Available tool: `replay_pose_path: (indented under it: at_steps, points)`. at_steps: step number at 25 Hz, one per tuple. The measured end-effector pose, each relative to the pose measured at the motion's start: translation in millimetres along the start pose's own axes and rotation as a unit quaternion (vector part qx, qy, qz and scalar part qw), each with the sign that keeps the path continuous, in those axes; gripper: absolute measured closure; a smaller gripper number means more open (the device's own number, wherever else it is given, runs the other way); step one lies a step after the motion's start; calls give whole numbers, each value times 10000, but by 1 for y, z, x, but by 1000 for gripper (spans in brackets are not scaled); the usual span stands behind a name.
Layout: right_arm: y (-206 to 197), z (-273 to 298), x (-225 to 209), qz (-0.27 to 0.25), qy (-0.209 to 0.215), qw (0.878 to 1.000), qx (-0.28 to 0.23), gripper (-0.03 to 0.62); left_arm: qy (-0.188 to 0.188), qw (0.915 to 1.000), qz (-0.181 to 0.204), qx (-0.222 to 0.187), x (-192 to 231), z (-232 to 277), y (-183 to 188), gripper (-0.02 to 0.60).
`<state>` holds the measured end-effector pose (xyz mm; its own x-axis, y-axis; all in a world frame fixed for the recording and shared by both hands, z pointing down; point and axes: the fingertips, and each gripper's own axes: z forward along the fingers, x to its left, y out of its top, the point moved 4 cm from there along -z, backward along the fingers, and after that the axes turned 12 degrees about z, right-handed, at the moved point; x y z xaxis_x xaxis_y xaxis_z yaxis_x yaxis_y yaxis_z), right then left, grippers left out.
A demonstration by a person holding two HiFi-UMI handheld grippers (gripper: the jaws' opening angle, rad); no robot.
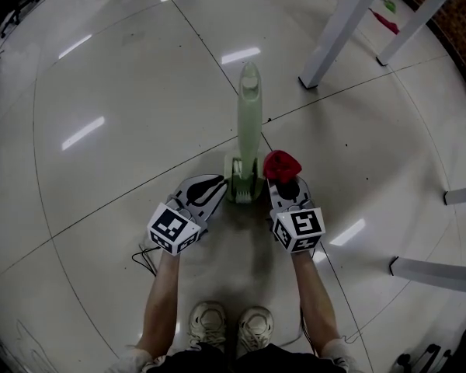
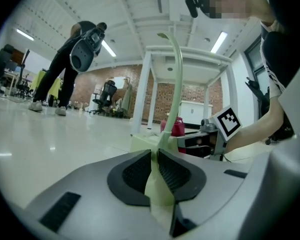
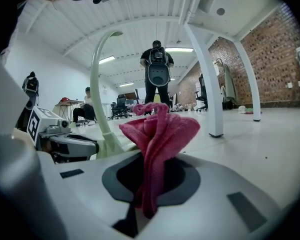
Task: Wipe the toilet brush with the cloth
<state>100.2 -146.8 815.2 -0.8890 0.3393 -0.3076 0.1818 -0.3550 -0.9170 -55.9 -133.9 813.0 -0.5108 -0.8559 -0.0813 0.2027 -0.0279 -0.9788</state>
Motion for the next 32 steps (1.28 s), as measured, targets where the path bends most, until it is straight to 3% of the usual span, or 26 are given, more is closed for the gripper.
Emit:
replay_pose_path:
  at_steps: [4,10,13,15,17,27,32]
  points:
    - [4,2,-9,-110,-54,9999,9,563,-223,9997,37,-59,-14,-1,4,529]
    - [-2,-2,-4,-145,-54,9999,23,563,-111,9995,-67,-305,-1,0,9,509]
    - [-6,-5,-4,-63,-34,9999,74,563,-217,9987,-90,-443,11,2,17,411]
    - [-6,-9,-3,22,-23,10000,73,563,-400,9985,-1,-382,18,6,18,313]
    - [-4,-14,0,201,-7,9998,21,563,-605,9978,154,-243,21,14,16,266]
    - [-5,-32,17,709,-23,9974,-98,563,-1154,9931,142,-137,15,41,6,265]
    - [-2,-20,14,495,42,9988,-57,563,-1024,9946,134,-50,13,34,3,265]
